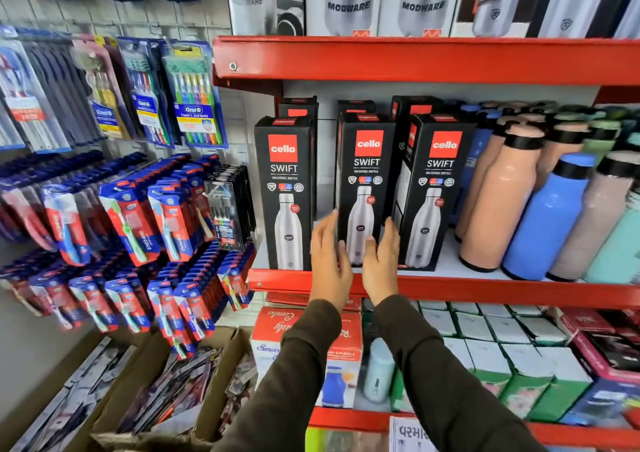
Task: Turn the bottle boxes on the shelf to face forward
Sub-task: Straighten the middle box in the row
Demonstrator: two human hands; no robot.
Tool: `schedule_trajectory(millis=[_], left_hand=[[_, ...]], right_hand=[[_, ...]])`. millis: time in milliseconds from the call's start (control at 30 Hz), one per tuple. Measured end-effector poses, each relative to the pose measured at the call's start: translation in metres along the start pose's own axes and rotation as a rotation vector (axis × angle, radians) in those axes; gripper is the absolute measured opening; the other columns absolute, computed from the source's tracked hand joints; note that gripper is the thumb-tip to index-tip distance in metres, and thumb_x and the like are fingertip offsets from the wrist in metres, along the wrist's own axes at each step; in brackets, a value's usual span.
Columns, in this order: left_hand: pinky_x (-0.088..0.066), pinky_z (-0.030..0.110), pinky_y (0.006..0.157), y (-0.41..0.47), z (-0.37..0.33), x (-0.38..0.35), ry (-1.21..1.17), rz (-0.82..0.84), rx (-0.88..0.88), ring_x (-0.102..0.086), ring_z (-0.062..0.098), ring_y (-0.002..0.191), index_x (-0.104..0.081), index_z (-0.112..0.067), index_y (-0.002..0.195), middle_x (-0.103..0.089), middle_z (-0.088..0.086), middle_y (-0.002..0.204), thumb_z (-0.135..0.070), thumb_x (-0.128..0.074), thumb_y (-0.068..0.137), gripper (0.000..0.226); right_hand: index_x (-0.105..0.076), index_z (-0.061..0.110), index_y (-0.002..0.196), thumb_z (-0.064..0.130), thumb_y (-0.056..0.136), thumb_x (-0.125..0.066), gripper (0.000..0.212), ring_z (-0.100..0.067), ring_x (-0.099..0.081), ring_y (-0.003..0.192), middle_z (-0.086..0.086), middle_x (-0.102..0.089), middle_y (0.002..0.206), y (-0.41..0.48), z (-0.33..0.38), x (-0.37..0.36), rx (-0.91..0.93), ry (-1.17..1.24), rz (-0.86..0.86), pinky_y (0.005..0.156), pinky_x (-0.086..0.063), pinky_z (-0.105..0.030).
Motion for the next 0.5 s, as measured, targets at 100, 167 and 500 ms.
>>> schedule_trajectory(millis=[100, 167, 500], left_hand=[[-0.007, 0.006, 0.115, 0.01, 0.013, -0.02, -0.003, 0.052, 0.207, -0.017, 0.012, 0.15, -0.019, -0.007, 0.154, -0.023, 0.01, 0.162, -0.006, -0.037, 0.103, 0.055], [-0.011, 0.015, 0.116, 0.016, 0.029, -0.028, -0.045, 0.077, 0.374, -0.019, 0.022, 0.152, -0.017, -0.005, 0.155, -0.023, 0.014, 0.162, -0.01, -0.036, 0.104, 0.055], [-0.033, 0.018, 0.103, 0.024, 0.055, -0.032, -0.078, 0.064, 0.559, -0.05, 0.026, 0.135, -0.048, -0.007, 0.143, -0.055, 0.013, 0.144, -0.021, -0.045, 0.103, 0.043]], right_hand=[[-0.017, 0.011, 0.154, 0.018, 0.103, -0.036, 0.055, -0.021, -0.018, 0.15, -0.009, -0.017, 0.163, 0.014, -0.012, 0.002, -0.105, 0.058, 0.091, 0.122, -0.016, -0.037], [-0.021, 0.009, 0.153, 0.019, 0.104, -0.036, 0.053, -0.021, -0.021, 0.149, -0.009, -0.022, 0.162, 0.021, -0.02, 0.001, -0.154, 0.059, 0.149, 0.119, -0.015, -0.03], [-0.04, 0.006, 0.144, 0.02, 0.1, -0.05, 0.048, -0.022, -0.046, 0.133, -0.012, -0.047, 0.146, 0.033, -0.031, 0.011, -0.15, 0.069, 0.162, 0.104, -0.032, -0.021]])
Point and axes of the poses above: each hand's wrist, its own y-axis towards the middle knuckle, its own x-axis out of the back of the hand, z = x × y, the point moved 6 cm from there along y, towards the middle knuckle
